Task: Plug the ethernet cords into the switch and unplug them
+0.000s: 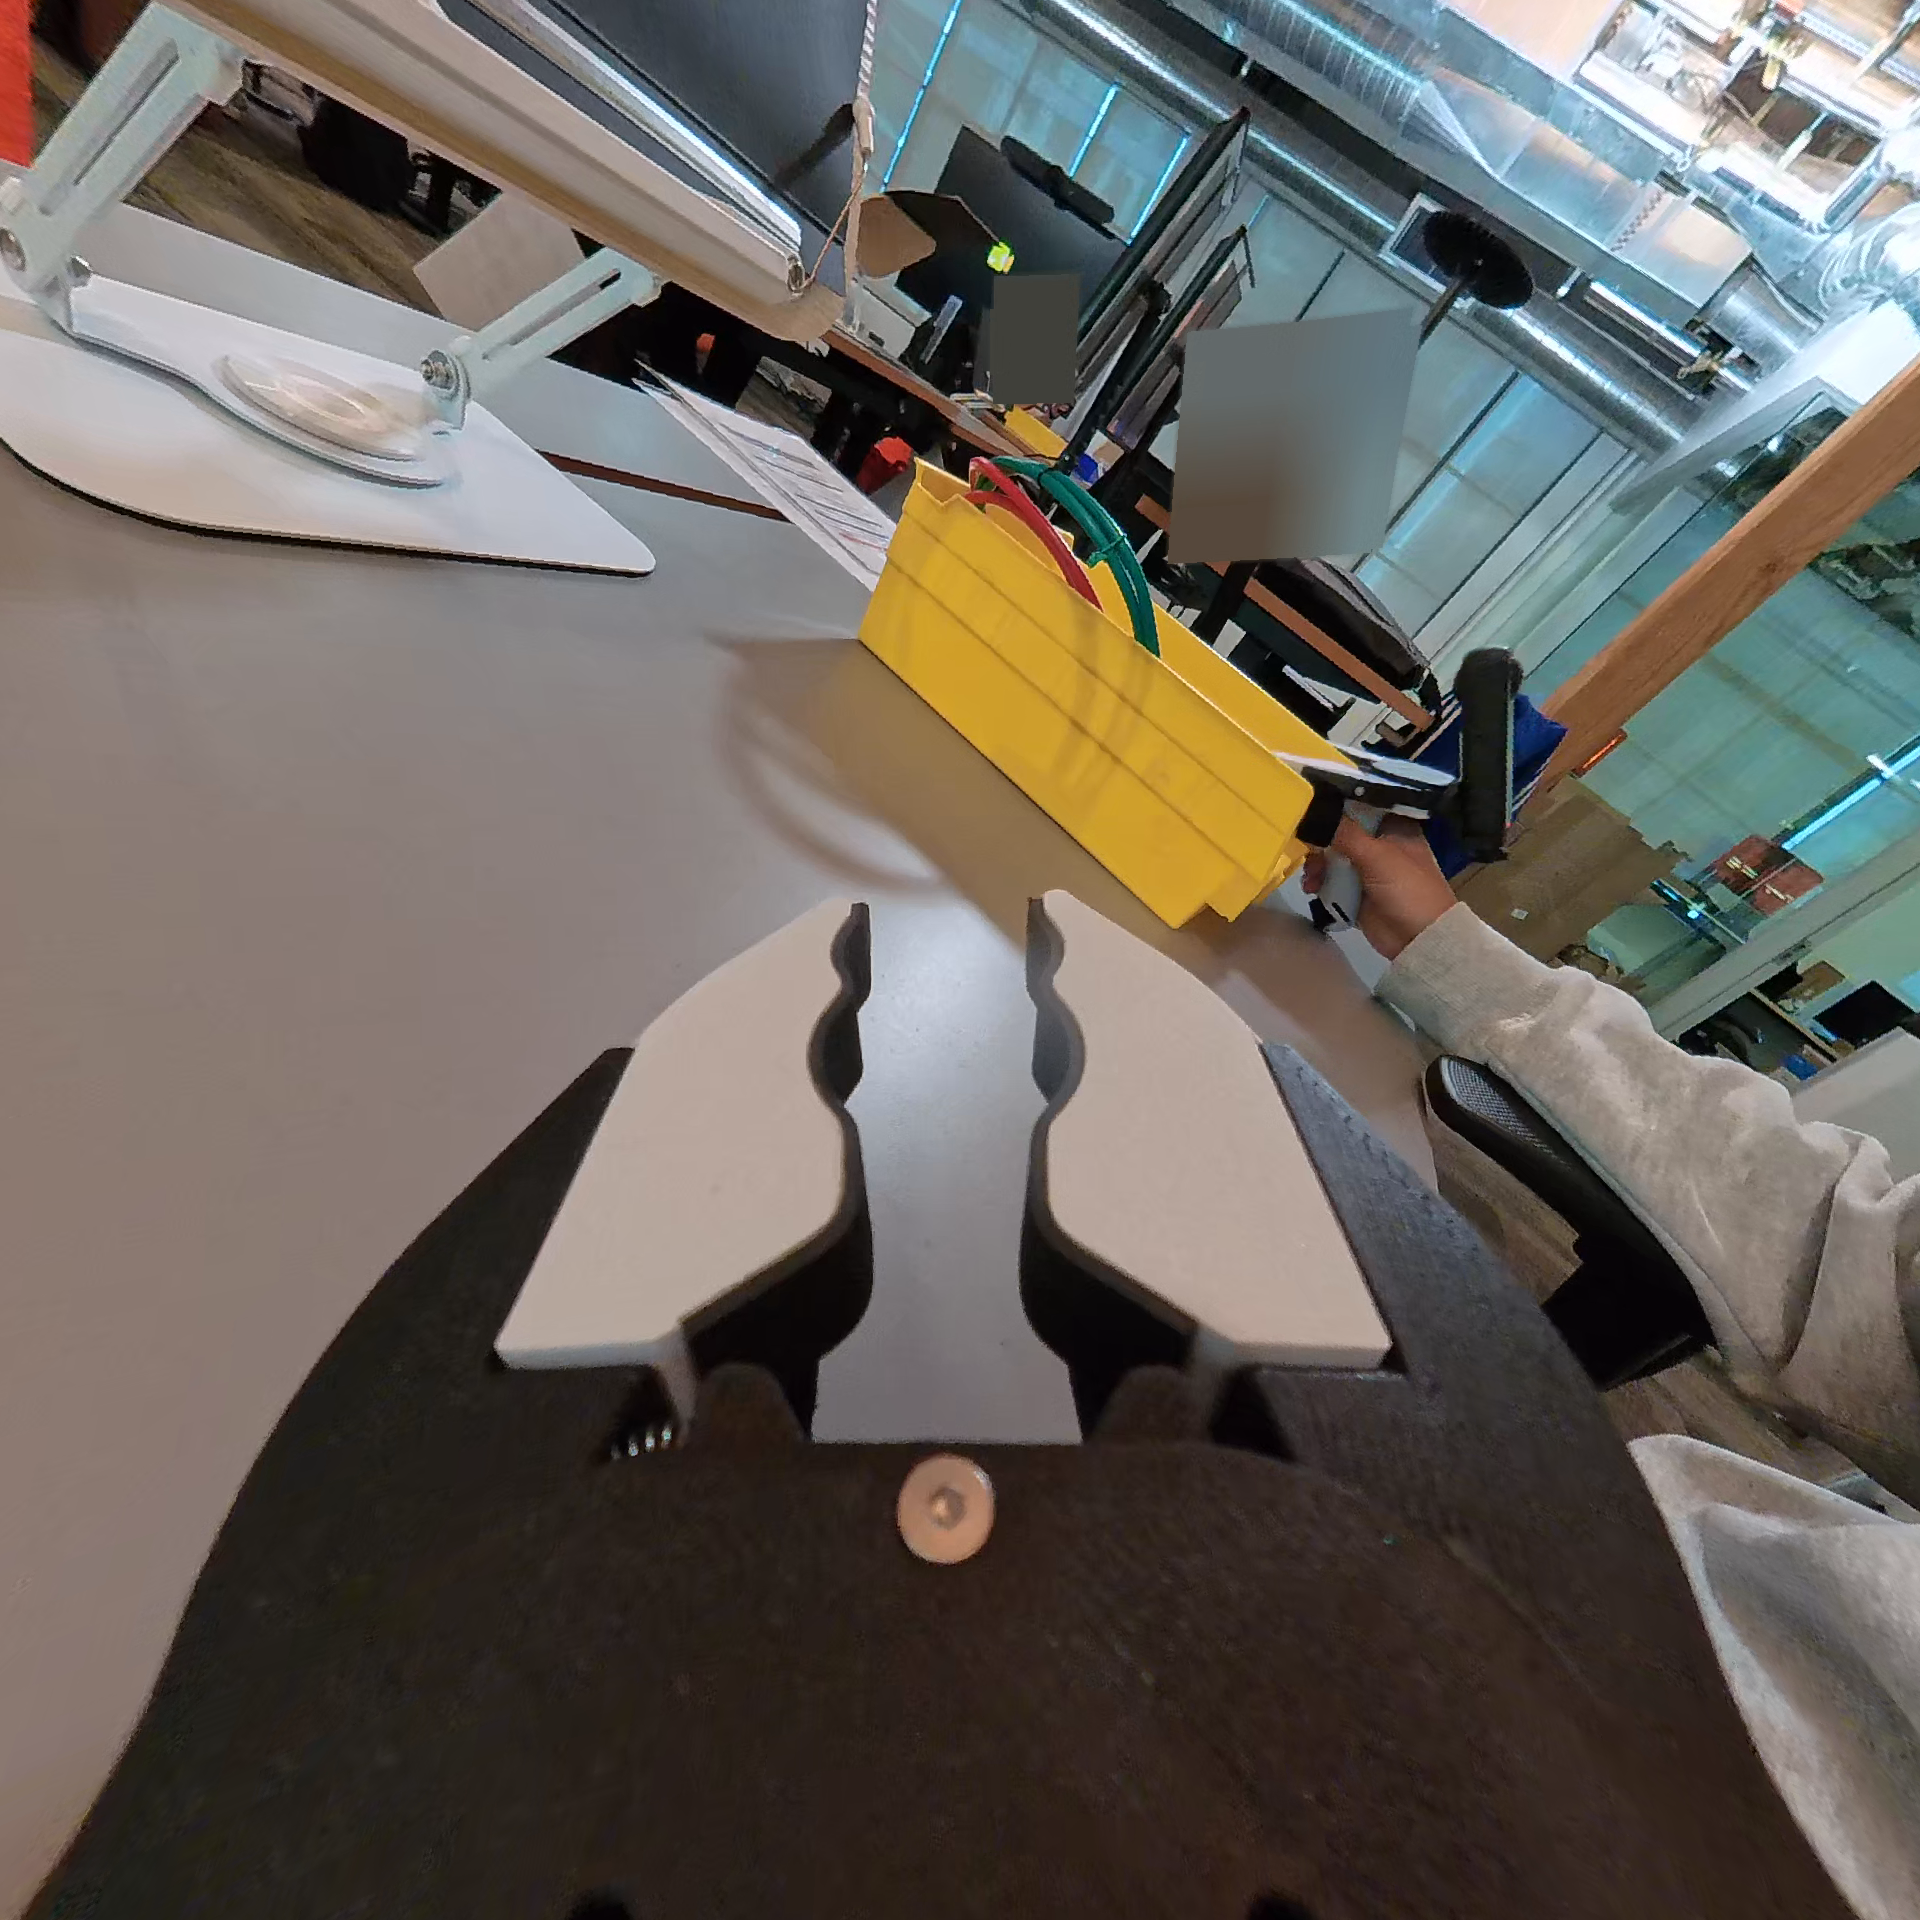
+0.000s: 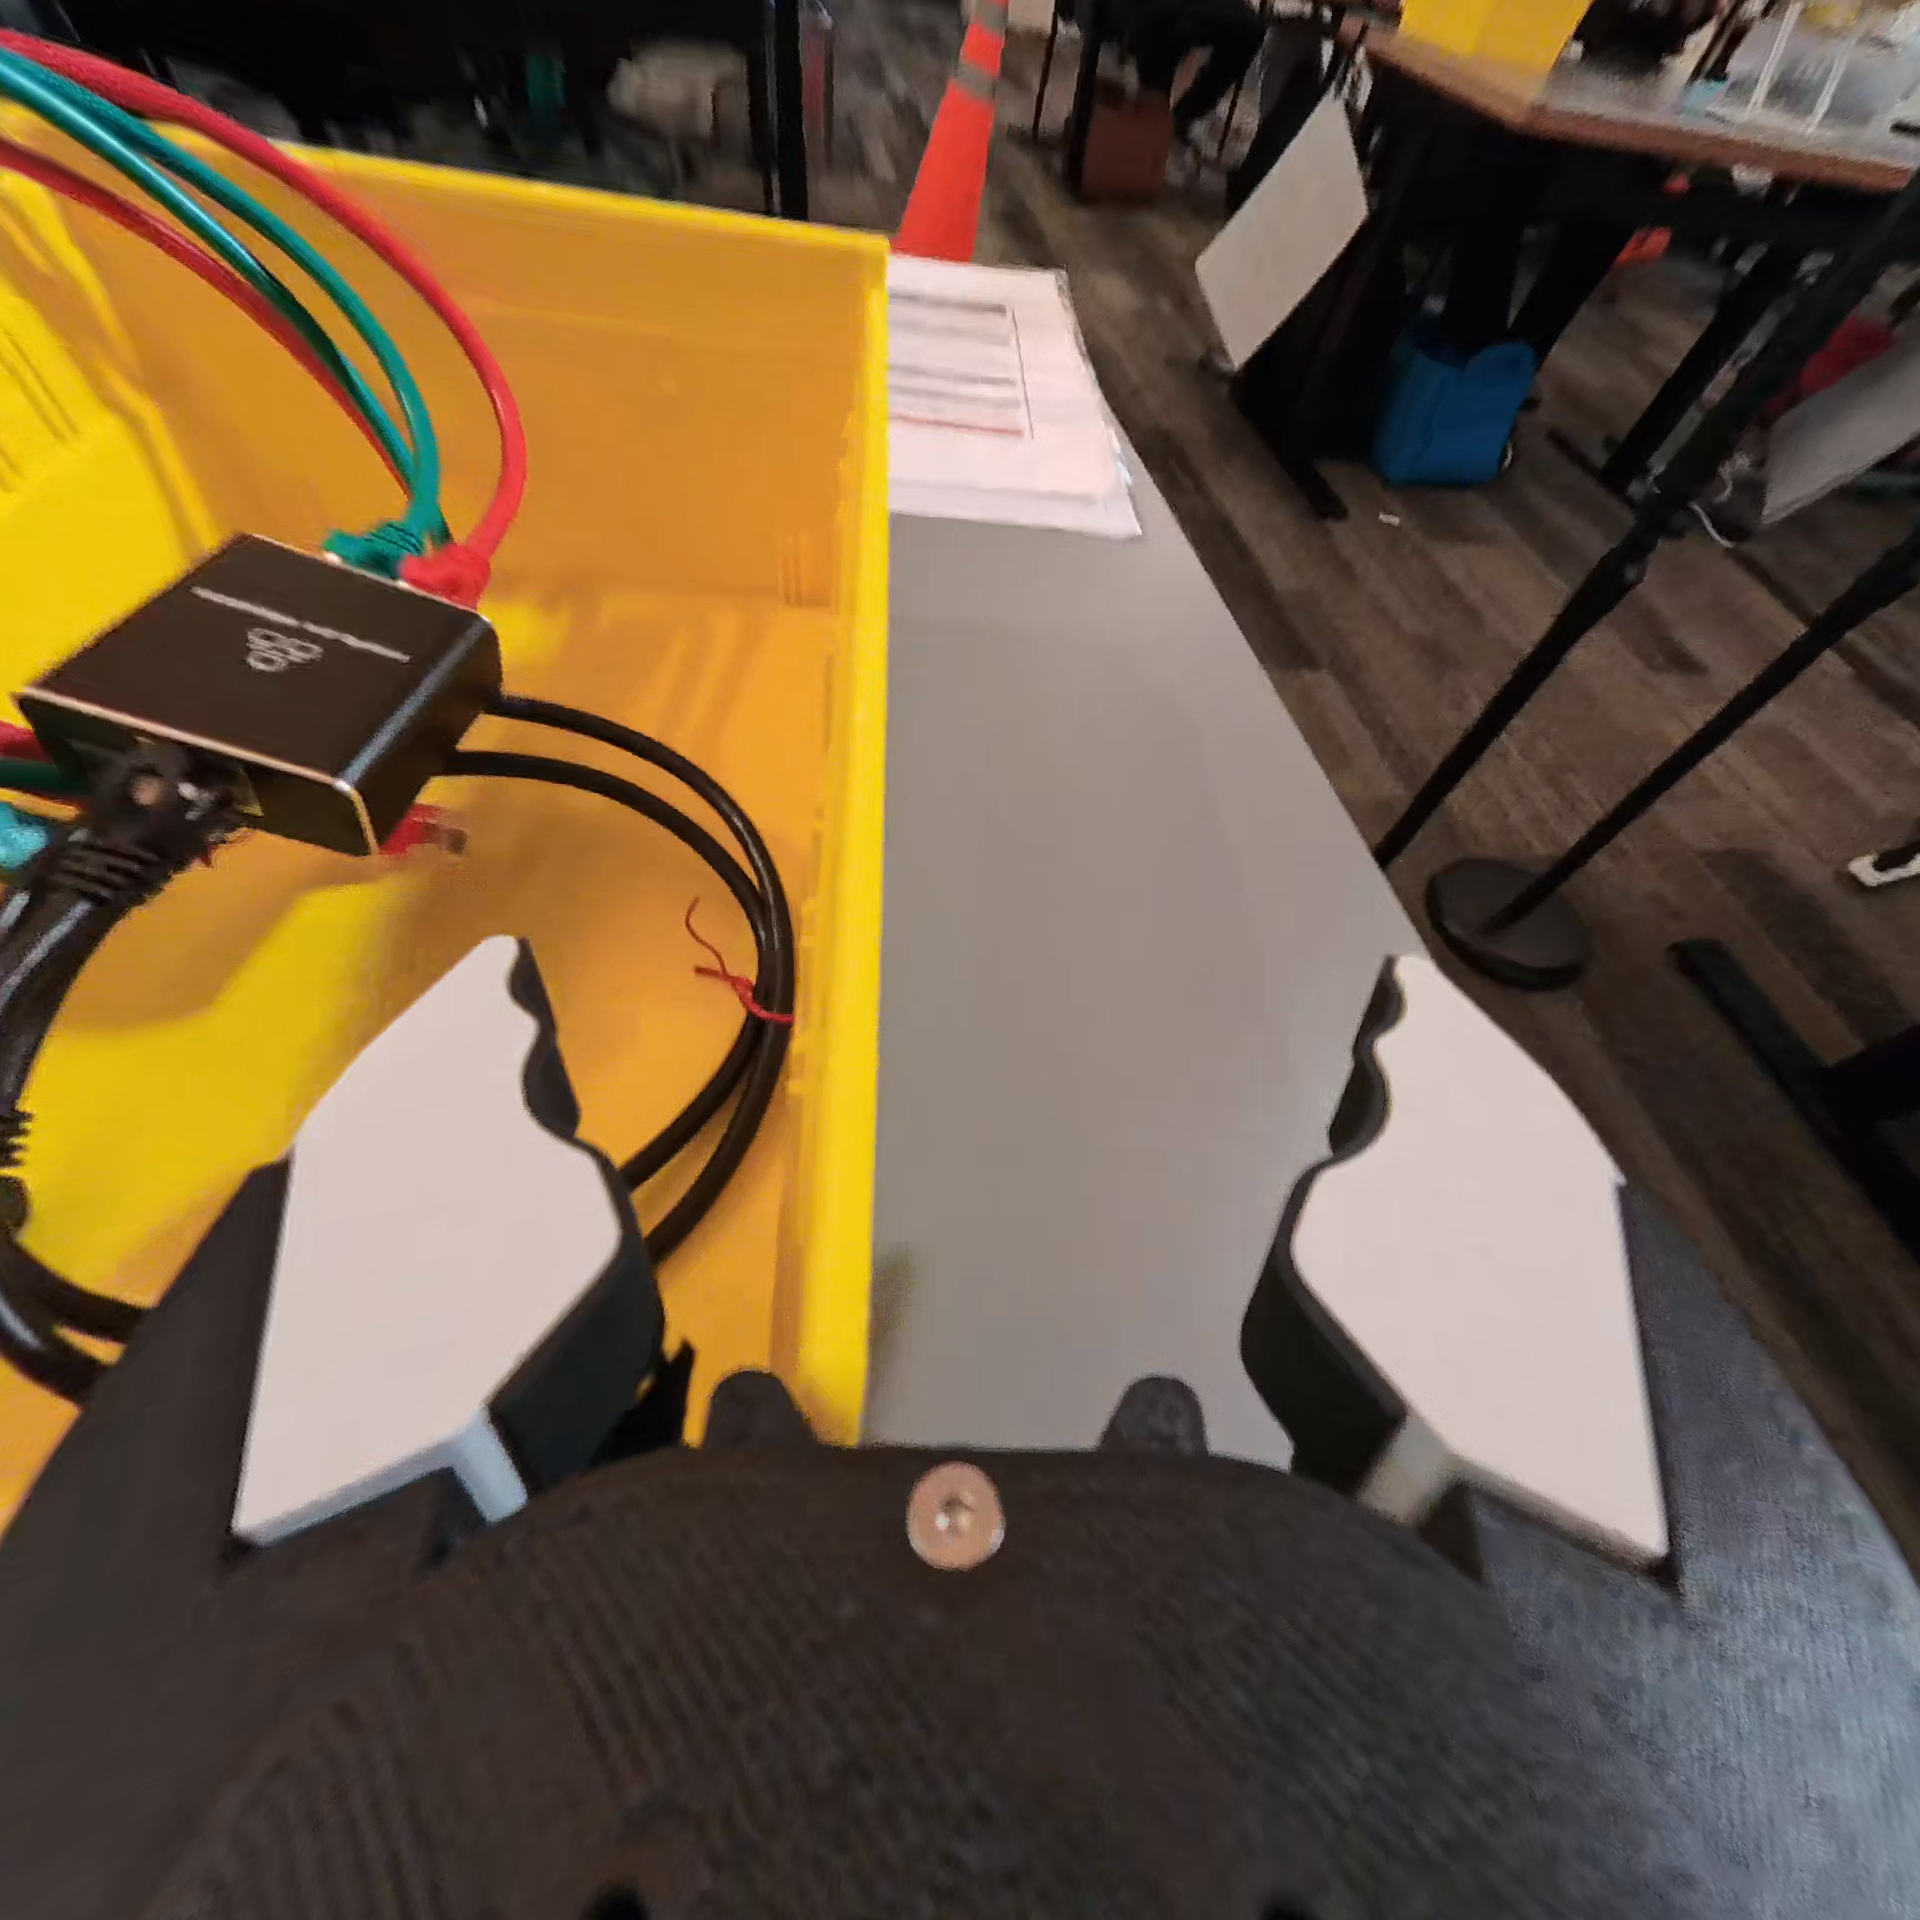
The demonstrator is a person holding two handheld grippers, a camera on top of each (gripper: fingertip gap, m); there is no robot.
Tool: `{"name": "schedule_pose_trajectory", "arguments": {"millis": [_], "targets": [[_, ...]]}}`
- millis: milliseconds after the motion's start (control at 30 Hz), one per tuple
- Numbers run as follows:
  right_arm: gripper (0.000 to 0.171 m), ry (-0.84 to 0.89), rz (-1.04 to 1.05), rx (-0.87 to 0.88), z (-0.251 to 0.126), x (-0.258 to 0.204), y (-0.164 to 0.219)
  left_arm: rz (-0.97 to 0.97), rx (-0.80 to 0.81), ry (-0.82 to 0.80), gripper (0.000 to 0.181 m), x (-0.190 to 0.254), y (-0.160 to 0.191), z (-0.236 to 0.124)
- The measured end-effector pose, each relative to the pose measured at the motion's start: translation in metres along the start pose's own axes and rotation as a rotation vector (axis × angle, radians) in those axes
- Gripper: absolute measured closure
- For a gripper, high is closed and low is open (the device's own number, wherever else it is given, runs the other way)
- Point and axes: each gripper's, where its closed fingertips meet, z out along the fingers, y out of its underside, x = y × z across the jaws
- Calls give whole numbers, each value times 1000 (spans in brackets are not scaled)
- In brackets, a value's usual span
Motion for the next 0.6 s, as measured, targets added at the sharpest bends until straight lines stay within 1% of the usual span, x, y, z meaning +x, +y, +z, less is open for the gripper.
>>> {"name": "schedule_pose_trajectory", "arguments": {"millis": [33, 67, 200, 233, 267, 300, 367, 600], "targets": [[29, 3, 8, -7, 0, 0, 1, -1, 2, 0, 153, 0, 0, 0], [33, 0, 16, -14, 0, 0, 2, -3, 3, 1, 152, 0, 0, 0], [63, -49, 61, -61, 0, -5, 9, -11, 2, 3, 152, 0, 0, 0], [68, -63, 69, -67, 0, -6, 10, -11, 2, 3, 152, -1, 0, 0], [77, -84, 77, -74, 0, -8, 11, -11, 2, 3, 152, 0, 0, 0], [90, -111, 89, -83, 0, -11, 12, -12, 2, 3, 152, 0, 0, 0], [110, -151, 111, -89, -1, -15, 12, -14, 1, 5, 152, 0, 0, 0], [114, -169, 113, -88, -1, -17, 13, -18, 2, 7, 152, 0, 0, 0]]}}
